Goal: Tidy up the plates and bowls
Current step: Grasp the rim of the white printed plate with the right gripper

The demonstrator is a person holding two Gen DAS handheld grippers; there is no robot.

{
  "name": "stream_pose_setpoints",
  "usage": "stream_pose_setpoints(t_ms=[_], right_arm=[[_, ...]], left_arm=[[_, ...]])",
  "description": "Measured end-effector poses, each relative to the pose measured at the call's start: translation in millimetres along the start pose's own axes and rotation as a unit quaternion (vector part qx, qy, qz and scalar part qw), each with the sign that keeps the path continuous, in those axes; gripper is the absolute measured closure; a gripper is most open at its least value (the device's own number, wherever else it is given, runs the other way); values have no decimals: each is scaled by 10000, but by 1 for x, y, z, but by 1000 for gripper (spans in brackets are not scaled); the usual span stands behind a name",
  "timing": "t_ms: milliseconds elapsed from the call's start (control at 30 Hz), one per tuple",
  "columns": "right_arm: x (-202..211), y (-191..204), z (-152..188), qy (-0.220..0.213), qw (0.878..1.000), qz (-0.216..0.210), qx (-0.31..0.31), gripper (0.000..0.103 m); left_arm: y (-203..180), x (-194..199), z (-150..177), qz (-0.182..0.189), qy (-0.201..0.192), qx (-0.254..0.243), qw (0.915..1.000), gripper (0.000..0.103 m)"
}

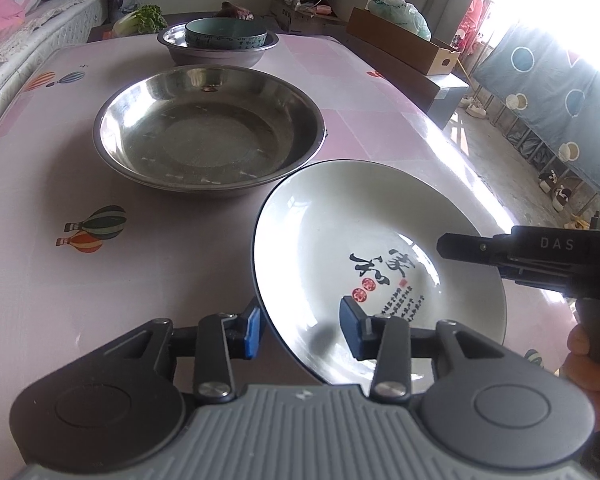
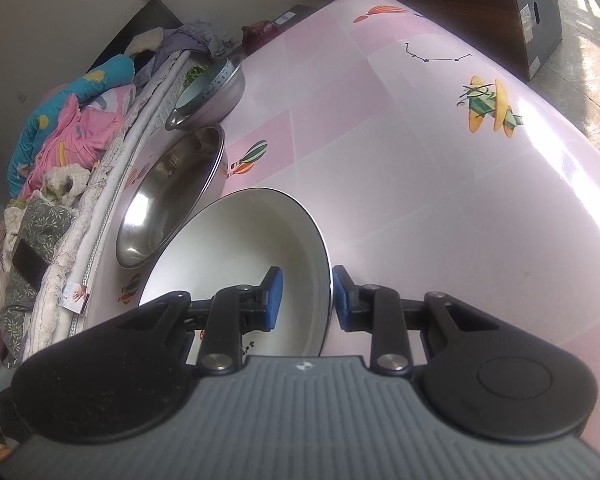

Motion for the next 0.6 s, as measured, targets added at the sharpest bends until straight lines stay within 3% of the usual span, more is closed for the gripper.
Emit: stream_pose_setpoints(t_ms=[300,467,600], right_arm=[[-2,-7,-2,-53,9997,-221,-131,78],[-3,-10,-2,-59,9990,-350,-257,77],[-3,-9,-3,-47,9981,-497,-351,68]], left_arm=[[-3,-5,-1,261,-54,32,9996,6],[-2,-6,-1,320,-35,71,9995,0],[-1,-6,0,338,-20,68,9994,0]])
Point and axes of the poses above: each gripper's, at about its wrist camera, not at the fingertips, and x roughly against the way its jaws point, y to its left, z to its underside, the point moved 6 cm from there along -x, roughly the way its jaws point, and after that the axes turned 6 degrees about -x, right-handed, at the moved point
